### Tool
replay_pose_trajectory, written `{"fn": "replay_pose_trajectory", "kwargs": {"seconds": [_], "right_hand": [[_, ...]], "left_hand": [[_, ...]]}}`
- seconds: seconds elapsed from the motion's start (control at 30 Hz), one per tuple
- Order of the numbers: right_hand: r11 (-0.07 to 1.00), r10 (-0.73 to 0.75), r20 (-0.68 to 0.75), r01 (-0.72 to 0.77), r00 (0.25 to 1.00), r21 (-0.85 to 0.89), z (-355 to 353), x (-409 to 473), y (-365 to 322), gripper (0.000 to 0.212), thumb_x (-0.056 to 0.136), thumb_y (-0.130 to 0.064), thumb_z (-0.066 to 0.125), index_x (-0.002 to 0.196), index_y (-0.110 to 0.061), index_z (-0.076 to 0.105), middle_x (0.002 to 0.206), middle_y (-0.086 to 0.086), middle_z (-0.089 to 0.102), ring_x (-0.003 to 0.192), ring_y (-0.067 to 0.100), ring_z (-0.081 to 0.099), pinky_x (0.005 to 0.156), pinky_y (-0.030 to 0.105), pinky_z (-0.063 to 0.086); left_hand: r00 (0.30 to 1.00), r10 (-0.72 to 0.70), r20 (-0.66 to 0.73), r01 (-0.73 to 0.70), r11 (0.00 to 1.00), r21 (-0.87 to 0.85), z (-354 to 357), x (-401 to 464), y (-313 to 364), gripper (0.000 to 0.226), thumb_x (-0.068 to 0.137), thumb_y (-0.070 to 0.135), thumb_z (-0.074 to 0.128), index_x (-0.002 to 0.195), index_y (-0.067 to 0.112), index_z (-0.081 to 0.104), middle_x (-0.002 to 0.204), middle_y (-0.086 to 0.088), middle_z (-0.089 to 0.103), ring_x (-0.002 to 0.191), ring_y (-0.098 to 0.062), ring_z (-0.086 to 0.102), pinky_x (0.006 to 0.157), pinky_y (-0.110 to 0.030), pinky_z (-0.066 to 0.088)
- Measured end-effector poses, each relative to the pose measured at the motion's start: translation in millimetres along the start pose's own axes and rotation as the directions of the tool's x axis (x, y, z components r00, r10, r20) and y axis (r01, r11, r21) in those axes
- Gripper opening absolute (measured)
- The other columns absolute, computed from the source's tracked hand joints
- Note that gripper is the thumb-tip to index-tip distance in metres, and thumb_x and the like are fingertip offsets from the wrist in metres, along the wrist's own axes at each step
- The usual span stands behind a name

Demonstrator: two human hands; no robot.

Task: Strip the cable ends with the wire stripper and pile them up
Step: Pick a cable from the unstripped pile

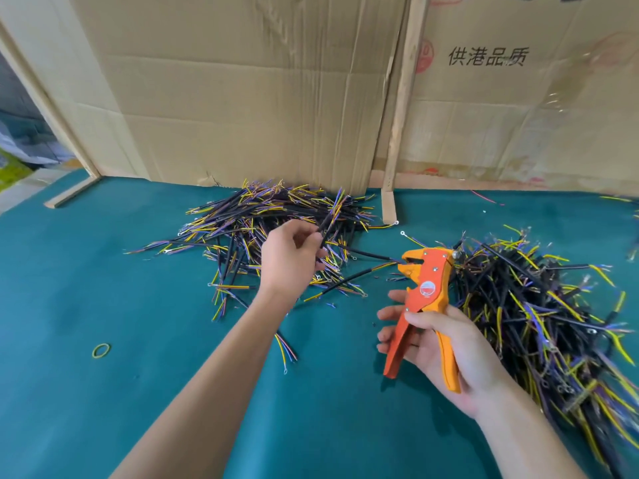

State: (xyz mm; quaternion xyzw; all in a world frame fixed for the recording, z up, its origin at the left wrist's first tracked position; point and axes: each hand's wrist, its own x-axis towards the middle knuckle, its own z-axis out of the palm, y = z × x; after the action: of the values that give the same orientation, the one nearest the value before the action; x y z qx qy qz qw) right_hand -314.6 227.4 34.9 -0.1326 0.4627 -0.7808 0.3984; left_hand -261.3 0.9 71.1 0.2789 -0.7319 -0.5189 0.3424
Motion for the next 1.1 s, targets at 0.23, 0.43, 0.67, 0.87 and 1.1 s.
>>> {"fn": "replay_pose_trajectory", "kwargs": {"seconds": [0.23, 0.43, 0.67, 0.87, 1.1], "right_hand": [[1.0, 0.027, -0.035, -0.027, 0.999, -0.007, -2.9, 1.9, 2.3, 0.058, 0.075, -0.009, 0.068, 0.13, 0.004, 0.055, 0.105, 0.031, 0.068, 0.08, 0.042, 0.066, 0.075, 0.05, 0.059], [0.999, 0.034, -0.032, -0.034, 0.999, -0.001, -2.3, 2.4, 2.1, 0.058, 0.075, -0.009, 0.068, 0.13, 0.005, 0.055, 0.104, 0.031, 0.068, 0.081, 0.042, 0.066, 0.075, 0.05, 0.059], [0.999, 0.039, -0.034, -0.038, 0.999, 0.008, -2.0, 2.7, 1.3, 0.058, 0.075, -0.009, 0.068, 0.129, 0.005, 0.055, 0.103, 0.031, 0.068, 0.08, 0.042, 0.067, 0.074, 0.049, 0.059], [0.999, 0.043, -0.039, -0.043, 0.998, 0.007, -3.1, 3.0, 1.6, 0.058, 0.075, -0.009, 0.068, 0.13, 0.005, 0.055, 0.104, 0.031, 0.068, 0.082, 0.042, 0.067, 0.075, 0.05, 0.059], [0.999, 0.044, -0.044, -0.043, 0.998, 0.017, -4.0, 3.4, 1.4, 0.058, 0.075, -0.009, 0.068, 0.129, 0.005, 0.055, 0.104, 0.032, 0.068, 0.081, 0.042, 0.067, 0.074, 0.049, 0.059]], "left_hand": [[0.989, -0.114, 0.09, 0.091, 0.97, 0.227, 7.5, 3.8, -16.2, 0.006, 0.097, 0.009, 0.057, 0.098, 0.014, 0.053, 0.091, 0.001, 0.062, 0.072, -0.018, 0.072, 0.066, -0.022, 0.053], [0.985, -0.123, 0.123, 0.081, 0.95, 0.301, 4.1, 15.5, -13.9, 0.031, 0.1, -0.005, 0.045, 0.126, 0.003, 0.058, 0.117, -0.002, 0.056, 0.101, -0.022, 0.073, 0.074, -0.025, 0.06], [0.966, -0.257, 0.029, 0.257, 0.966, 0.019, -2.1, 23.5, -9.4, 0.032, 0.096, -0.011, 0.04, 0.119, 0.001, 0.059, 0.103, -0.014, 0.064, 0.079, -0.023, 0.075, 0.074, -0.034, 0.063], [0.889, -0.451, 0.076, 0.436, 0.786, -0.438, -7.4, 24.5, 1.3, 0.027, 0.098, -0.013, 0.041, 0.122, -0.002, 0.047, 0.103, -0.025, 0.058, 0.071, -0.026, 0.073, 0.06, -0.033, 0.064], [0.921, -0.383, 0.066, 0.387, 0.887, -0.252, -3.2, 22.5, 0.5, 0.034, 0.092, -0.014, 0.06, 0.121, -0.001, 0.05, 0.12, -0.018, 0.062, 0.098, -0.026, 0.071, 0.063, -0.035, 0.064]]}}
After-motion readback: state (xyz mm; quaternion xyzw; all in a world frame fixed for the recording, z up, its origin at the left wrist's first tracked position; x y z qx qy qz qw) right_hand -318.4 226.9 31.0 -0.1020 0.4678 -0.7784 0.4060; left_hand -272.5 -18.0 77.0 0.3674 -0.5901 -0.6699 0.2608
